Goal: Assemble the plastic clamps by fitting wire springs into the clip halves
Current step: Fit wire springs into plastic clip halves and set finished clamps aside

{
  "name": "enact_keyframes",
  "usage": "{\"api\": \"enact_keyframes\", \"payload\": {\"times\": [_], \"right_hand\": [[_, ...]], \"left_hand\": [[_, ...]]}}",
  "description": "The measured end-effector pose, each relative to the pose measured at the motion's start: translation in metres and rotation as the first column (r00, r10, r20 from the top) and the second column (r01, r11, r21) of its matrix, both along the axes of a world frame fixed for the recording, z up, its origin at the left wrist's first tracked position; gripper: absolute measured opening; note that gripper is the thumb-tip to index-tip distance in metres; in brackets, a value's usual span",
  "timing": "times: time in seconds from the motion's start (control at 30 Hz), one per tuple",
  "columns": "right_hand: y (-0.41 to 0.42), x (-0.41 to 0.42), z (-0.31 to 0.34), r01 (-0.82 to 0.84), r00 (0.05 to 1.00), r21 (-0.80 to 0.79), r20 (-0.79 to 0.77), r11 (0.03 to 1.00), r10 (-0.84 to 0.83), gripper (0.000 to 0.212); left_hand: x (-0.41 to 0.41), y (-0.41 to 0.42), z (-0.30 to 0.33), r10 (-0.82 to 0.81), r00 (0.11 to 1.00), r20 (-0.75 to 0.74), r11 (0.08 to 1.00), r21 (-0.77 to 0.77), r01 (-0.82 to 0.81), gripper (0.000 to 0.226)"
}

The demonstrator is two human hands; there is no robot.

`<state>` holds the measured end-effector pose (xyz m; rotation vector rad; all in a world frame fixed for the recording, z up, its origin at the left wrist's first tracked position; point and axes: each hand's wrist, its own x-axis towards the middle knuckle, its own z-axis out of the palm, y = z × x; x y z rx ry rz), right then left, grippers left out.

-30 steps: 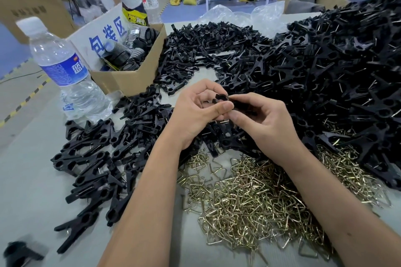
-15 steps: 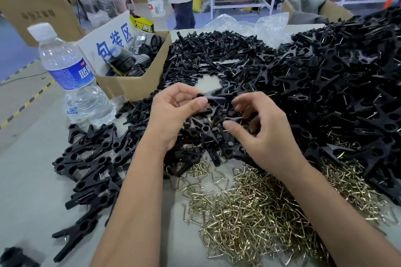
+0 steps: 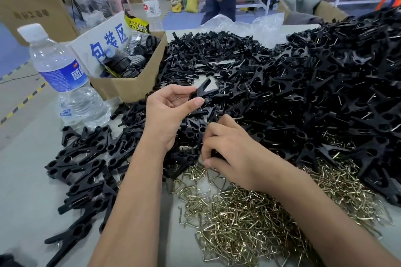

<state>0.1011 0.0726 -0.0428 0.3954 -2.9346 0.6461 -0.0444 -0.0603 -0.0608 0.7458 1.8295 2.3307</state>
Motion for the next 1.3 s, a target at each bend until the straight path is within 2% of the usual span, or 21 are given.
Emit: {"api": "enact_keyframes", "payload": {"times": [0.07,0.13,0.2,0.27,0.37,0.5,0.57,0.67,0.73,0.8,0.9,0.97,1.2,1.3], "right_hand": [[-0.003,0.002,0.000,-0.022,1.000,0.014,0.017,1.000,0.022,0.028],[-0.009,0.000,-0.003,-0.032,0.999,0.135,0.044,0.990,0.026,0.046],[-0.015,-0.002,-0.007,-0.029,0.999,0.134,0.029,0.991,0.025,0.038],[-0.013,-0.001,-0.009,-0.047,0.999,0.039,-0.010,0.998,0.047,0.026],[-0.002,0.001,-0.006,-0.045,0.999,-0.158,-0.035,0.986,0.040,0.020],[0.012,0.006,-0.002,0.038,0.998,-0.464,-0.029,0.885,-0.059,0.008],[0.020,0.007,-0.002,0.065,0.997,-0.504,0.006,0.861,-0.071,0.005],[0.034,0.012,-0.002,0.083,0.996,-0.559,0.033,0.825,-0.078,0.012],[0.042,0.015,-0.004,0.096,0.995,-0.657,0.036,0.747,-0.097,0.017],[0.047,0.016,-0.007,0.113,0.988,-0.768,0.017,0.631,-0.156,0.018],[0.048,0.013,-0.013,0.126,0.954,-0.931,0.020,0.341,-0.298,0.010],[0.047,0.011,-0.014,0.133,0.923,-0.965,0.037,0.225,-0.384,0.009],[0.043,0.009,-0.013,0.144,0.881,-0.984,0.078,0.108,-0.467,0.003],[0.041,0.010,-0.012,0.176,0.867,-0.978,0.099,0.115,-0.488,0.005]], "left_hand": [[0.000,0.000,0.000,0.005,1.000,0.008,1.000,0.011,-0.005,0.028],[-0.001,0.000,0.000,0.007,1.000,0.011,1.000,0.010,-0.007,0.025],[0.001,0.001,-0.001,-0.001,1.000,0.010,1.000,-0.001,0.001,0.025],[0.003,0.001,0.001,-0.007,1.000,0.011,1.000,0.003,0.007,0.027],[0.004,0.001,0.003,-0.005,1.000,0.012,1.000,0.008,0.005,0.028],[0.005,0.002,0.003,-0.016,1.000,0.010,1.000,-0.002,0.016,0.026],[0.006,0.002,0.004,-0.013,1.000,0.013,1.000,0.000,0.013,0.027],[0.005,0.002,0.004,-0.024,0.999,0.028,1.000,-0.002,0.024,0.028],[0.005,0.002,0.004,-0.049,0.999,0.022,0.999,-0.013,0.050,0.027],[0.006,0.003,0.004,-0.073,0.997,0.004,0.997,-0.025,0.073,0.028],[0.009,0.003,0.004,-0.141,0.990,-0.008,0.989,-0.039,0.140,0.029],[0.011,0.003,0.005,-0.208,0.978,-0.019,0.976,-0.064,0.206,0.029],[0.025,0.016,0.005,-0.306,0.952,-0.026,0.945,-0.130,0.301,0.031],[0.027,0.018,0.006,-0.317,0.948,-0.021,0.942,-0.128,0.312,0.031]]}}
